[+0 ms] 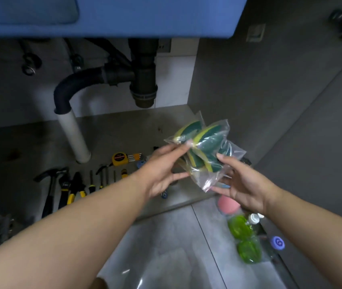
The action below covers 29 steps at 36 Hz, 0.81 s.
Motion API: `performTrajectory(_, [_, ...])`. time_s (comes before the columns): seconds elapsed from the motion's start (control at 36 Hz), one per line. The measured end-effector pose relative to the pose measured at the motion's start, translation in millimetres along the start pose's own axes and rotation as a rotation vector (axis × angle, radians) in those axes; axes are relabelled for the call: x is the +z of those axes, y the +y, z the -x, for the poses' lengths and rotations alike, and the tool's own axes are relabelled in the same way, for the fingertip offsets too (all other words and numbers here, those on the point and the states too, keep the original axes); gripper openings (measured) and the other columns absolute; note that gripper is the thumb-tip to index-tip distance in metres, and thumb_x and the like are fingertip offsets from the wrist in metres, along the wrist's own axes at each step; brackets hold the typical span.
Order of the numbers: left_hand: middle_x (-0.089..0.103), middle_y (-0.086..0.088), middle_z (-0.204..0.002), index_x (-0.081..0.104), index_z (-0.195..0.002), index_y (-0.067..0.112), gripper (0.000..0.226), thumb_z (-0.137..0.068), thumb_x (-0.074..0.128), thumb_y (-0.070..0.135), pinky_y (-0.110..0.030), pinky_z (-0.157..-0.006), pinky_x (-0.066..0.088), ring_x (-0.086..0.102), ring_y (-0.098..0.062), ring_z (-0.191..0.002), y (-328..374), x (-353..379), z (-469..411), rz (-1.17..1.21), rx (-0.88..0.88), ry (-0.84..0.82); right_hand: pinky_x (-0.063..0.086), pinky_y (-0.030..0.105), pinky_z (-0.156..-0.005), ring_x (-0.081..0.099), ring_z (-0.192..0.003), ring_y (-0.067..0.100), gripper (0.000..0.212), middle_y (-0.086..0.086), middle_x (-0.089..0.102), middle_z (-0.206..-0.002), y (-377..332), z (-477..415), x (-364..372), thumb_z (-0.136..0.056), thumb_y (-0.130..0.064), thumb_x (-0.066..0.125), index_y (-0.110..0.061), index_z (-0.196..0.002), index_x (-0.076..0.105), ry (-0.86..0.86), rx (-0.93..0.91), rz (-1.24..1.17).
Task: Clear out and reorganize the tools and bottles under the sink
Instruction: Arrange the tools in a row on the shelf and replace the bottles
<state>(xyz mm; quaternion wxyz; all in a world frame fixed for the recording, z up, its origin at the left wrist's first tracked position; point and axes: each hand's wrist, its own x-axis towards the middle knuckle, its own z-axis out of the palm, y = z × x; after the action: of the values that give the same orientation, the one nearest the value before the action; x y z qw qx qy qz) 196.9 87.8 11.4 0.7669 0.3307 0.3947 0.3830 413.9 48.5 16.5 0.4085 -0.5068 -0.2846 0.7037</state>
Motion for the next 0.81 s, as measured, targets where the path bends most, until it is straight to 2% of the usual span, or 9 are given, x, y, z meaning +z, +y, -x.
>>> performTrajectory(0.11, [0.077, -0.005, -0.112, 0.071, -0.117, 0.014, 0.032, -0.091, 0.073, 0.032, -0.048, -0.102, 0.053, 0.074, -0.017, -0.105, 11, 12, 7, -0.043, 0.053, 0.154, 0.060, 0.038, -0.077, 0.075, -0.098, 0.020, 0.078, 0.000, 0.071, -0.122, -16, -1, 22, -0.067, -0.038, 0.088, -0.034, -0.134, 0.049, 0.230, -0.191, 0.196])
performTrajectory(0.17, [0.079, -0.005, -0.101, 0.072, -0.112, 0.012, 0.030, -0.090, 0.076, 0.032, -0.046, -0.100, 0.055, 0.075, -0.020, -0.096, 13, 12, 12, -0.066, 0.054, 0.229, 0.058, 0.044, -0.090, 0.069, -0.109, 0.023, 0.113, 0.000, 0.061, -0.131, -21, 1, 31, -0.053, -0.044, 0.092, -0.043, -0.145, 0.026, 0.374, -0.301, 0.323])
performTrajectory(0.22, [0.078, -0.004, -0.091, 0.073, -0.102, 0.013, 0.025, -0.086, 0.079, 0.032, -0.041, -0.092, 0.057, 0.075, -0.018, -0.084, 12, 9, 17, -0.102, 0.058, 0.306, 0.047, 0.043, -0.106, 0.057, -0.118, 0.021, 0.125, 0.003, 0.046, -0.138, -24, 4, 38, -0.047, -0.049, 0.093, -0.051, -0.146, 0.016, 0.489, -0.353, 0.506])
performTrajectory(0.31, [0.078, -0.002, -0.083, 0.073, -0.099, 0.013, 0.028, -0.081, 0.084, 0.032, -0.038, -0.083, 0.059, 0.074, -0.018, -0.078, 6, 4, 24, -0.115, 0.050, 0.368, 0.046, 0.033, -0.103, 0.056, -0.106, 0.016, 0.105, 0.002, 0.045, -0.129, -16, 7, 43, -0.056, -0.047, 0.093, -0.043, -0.144, 0.036, 0.570, -0.365, 0.674])
performTrajectory(0.36, [0.078, -0.009, -0.094, 0.074, -0.102, 0.014, 0.032, -0.079, 0.085, 0.034, -0.049, -0.092, 0.058, 0.073, -0.025, -0.088, -1, 1, 28, -0.102, 0.035, 0.373, 0.053, 0.027, -0.082, 0.064, -0.087, 0.008, 0.068, -0.004, 0.069, -0.108, -5, 8, 44, -0.063, -0.053, 0.088, -0.027, -0.122, 0.066, 0.476, -0.266, 0.678])
performTrajectory(0.42, [0.076, -0.012, -0.108, 0.073, -0.105, 0.018, 0.030, -0.081, 0.084, 0.033, -0.051, -0.090, 0.059, 0.072, -0.027, -0.095, -8, -1, 33, -0.088, 0.059, 0.380, 0.043, 0.021, -0.062, 0.059, -0.066, 0.005, 0.051, -0.011, 0.073, -0.078, 5, 12, 46, -0.067, -0.060, 0.082, -0.018, -0.096, 0.078, 0.411, -0.190, 0.671])
performTrajectory(0.56, [0.071, -0.004, -0.112, 0.059, -0.115, 0.036, 0.039, -0.085, 0.081, 0.023, -0.055, -0.083, 0.061, 0.069, -0.020, -0.088, -23, -5, 36, 0.043, 0.115, 0.471, 0.051, 0.032, -0.066, 0.068, -0.072, 0.019, 0.038, 0.007, 0.078, -0.089, 10, 8, 54, -0.077, -0.049, 0.079, -0.013, -0.090, 0.072, 0.434, -0.162, 0.459])
performTrajectory(0.69, [0.072, -0.008, -0.114, 0.062, -0.113, 0.035, 0.027, -0.097, 0.066, 0.014, -0.033, -0.058, 0.059, 0.074, -0.024, -0.084, -24, -9, 27, 0.060, 0.106, 0.493, 0.056, 0.046, -0.075, 0.066, -0.078, 0.028, 0.028, 0.021, 0.074, -0.099, 4, -3, 60, -0.090, -0.033, 0.071, -0.006, -0.097, 0.069, 0.514, -0.220, 0.262])
performTrajectory(0.81, [0.071, -0.010, -0.118, 0.061, -0.120, 0.030, 0.029, -0.098, 0.063, 0.011, -0.038, -0.068, 0.061, 0.074, -0.029, -0.096, -21, -8, 18, 0.065, 0.113, 0.469, 0.059, 0.039, -0.079, 0.069, -0.086, 0.026, 0.030, 0.012, 0.075, -0.102, 6, -15, 70, -0.089, -0.037, 0.072, -0.012, -0.104, 0.069, 0.488, -0.204, 0.266])
